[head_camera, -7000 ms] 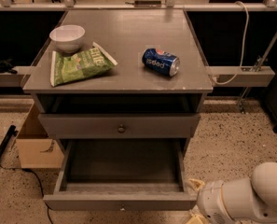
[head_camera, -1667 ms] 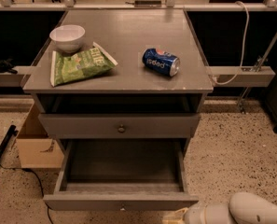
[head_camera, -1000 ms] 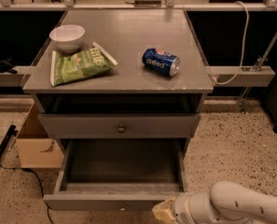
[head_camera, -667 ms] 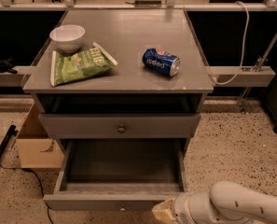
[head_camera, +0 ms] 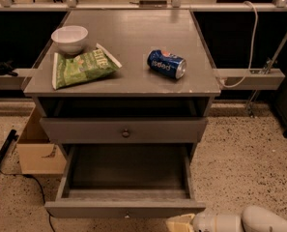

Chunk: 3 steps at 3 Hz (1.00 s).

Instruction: Close middle drawer

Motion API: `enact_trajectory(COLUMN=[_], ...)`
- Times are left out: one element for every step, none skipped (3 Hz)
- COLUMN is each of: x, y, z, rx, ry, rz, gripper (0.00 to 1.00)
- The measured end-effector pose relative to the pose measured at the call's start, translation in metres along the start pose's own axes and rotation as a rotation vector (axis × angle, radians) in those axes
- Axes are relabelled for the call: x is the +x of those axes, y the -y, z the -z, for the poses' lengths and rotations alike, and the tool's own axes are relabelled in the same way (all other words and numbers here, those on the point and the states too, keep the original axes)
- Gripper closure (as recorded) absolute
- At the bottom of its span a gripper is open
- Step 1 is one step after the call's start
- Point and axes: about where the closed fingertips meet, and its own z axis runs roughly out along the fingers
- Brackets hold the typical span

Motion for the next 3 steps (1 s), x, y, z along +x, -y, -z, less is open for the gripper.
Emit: enact_trajectory(x=[0.0051,0.0060,0.0067], y=[0.0012,-0.0030,-0.0070], z=[0.0060,0.0088,0.0075], rx=[0.007,0.013,0.031], ry=[0.024,0.092,0.225], rz=[-0.013,0.013,0.028], gripper=[1.00,1.00,1.00])
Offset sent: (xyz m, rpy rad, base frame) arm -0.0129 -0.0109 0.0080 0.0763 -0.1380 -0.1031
